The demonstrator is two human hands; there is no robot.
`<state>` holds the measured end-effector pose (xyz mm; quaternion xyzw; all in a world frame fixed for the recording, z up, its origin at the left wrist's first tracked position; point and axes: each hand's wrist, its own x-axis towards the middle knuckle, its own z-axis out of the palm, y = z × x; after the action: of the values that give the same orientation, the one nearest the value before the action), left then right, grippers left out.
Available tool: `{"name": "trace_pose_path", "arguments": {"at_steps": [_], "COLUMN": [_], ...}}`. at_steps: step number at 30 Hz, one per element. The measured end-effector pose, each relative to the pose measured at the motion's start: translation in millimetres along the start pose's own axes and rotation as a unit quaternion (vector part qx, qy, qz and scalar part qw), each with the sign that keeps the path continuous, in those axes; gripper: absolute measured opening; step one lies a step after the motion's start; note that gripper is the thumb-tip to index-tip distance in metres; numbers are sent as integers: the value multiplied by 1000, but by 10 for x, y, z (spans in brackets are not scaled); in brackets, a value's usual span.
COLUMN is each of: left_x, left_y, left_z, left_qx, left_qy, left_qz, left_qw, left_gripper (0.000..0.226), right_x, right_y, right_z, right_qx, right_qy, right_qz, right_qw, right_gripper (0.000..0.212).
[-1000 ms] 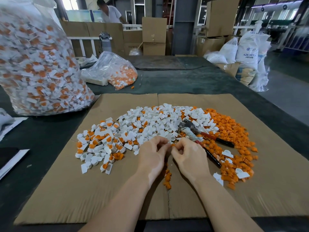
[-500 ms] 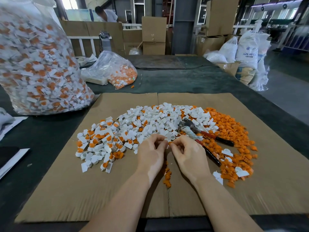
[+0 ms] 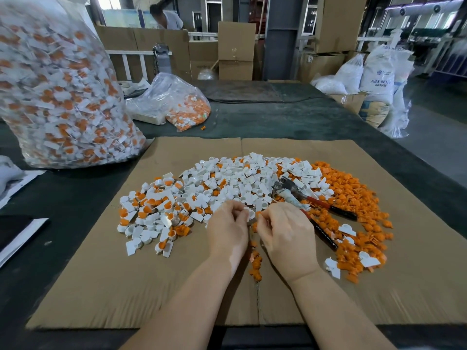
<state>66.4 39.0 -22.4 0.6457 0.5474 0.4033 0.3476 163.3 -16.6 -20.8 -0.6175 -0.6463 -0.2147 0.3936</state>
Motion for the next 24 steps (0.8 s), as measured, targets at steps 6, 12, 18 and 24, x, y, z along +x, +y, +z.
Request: {"name": "trace_pose_path", "arguments": {"at_steps": [6, 12, 18, 24], "left_x": [-58, -90, -118, -115], "left_y": [52, 64, 67, 63], "left_z": [-23, -51, -48, -46], "left_qx": [-1, -1, 32, 38], "left_qy": [-113, -103, -63, -69], "left_qz": [92, 168, 226, 228], "left_qw": [989, 980, 972, 971], "left_gripper": [18, 24, 21, 21], "right_x": [74, 79, 51, 46], "right_y": [97, 174, 235, 242], "right_z": [-65, -53, -32, -27], "right_qx": [289, 353, 381, 383], "right_qy": [-24, -86, -106, -106], "right_qz": [288, 323, 338, 338], "right_qw": [913, 874, 854, 853], "right_gripper": [16, 13, 14, 13]}}
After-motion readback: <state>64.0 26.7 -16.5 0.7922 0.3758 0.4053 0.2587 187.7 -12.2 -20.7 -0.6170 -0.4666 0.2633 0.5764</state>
